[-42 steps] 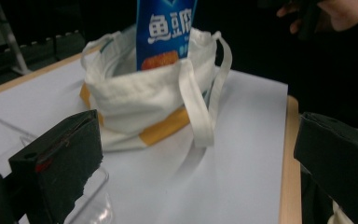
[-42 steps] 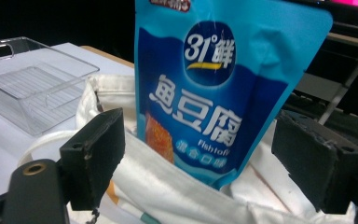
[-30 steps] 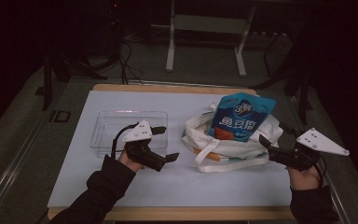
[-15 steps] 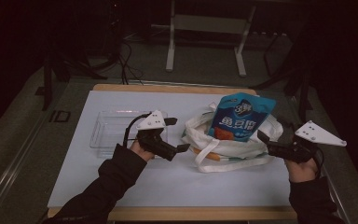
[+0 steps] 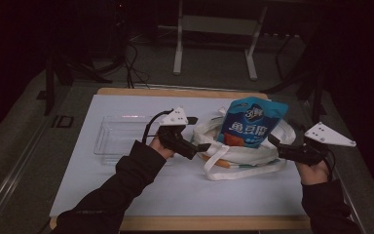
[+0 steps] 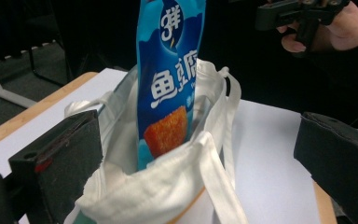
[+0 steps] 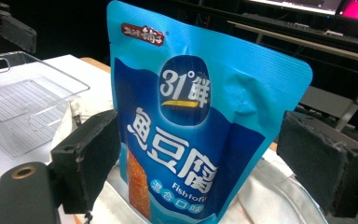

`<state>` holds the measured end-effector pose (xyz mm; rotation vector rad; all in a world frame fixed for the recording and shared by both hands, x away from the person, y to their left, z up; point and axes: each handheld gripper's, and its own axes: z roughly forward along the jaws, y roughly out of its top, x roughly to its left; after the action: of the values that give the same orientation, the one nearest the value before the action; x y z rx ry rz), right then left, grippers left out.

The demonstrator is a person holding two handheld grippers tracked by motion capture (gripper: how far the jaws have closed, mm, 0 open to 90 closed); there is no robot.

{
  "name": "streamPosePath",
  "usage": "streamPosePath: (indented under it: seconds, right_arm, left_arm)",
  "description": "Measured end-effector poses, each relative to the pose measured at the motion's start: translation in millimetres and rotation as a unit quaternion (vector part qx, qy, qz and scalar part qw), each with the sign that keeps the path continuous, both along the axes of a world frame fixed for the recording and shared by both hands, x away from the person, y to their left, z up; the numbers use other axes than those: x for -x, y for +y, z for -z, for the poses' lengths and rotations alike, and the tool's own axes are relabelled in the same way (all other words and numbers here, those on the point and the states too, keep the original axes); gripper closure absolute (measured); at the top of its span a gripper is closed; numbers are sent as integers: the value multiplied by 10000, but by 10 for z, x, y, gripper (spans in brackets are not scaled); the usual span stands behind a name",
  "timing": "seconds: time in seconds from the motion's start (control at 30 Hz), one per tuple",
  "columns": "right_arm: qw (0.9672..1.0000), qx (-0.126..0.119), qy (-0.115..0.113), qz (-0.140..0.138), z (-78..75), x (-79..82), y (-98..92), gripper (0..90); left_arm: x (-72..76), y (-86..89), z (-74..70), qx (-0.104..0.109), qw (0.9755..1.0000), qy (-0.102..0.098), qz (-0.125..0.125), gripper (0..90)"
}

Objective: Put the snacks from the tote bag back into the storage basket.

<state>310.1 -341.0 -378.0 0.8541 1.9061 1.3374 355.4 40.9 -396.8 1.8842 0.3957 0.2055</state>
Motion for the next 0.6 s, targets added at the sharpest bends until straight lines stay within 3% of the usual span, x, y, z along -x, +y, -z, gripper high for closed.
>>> streamPosePath:
  seconds: [0.1,0.27,0.4,0.6]
  right_arm:
    - [9999,-111,37,55,5,-31,-23,123]
    - [9996,-169,212,82,37,-108,-70,99]
    - [9995,-151,251,83,56,-142,-90,100]
    - [9992,-145,372,17,104,-232,-131,100]
  left_arm:
    - [-71,-55,-1,106,9999,80,-10,12]
    - [-138,-149,-31,68,9999,109,-11,12]
    - [-193,-264,-51,-85,9999,-116,1,12]
    - [-315,-432,-22,-162,9997,-146,-123,13]
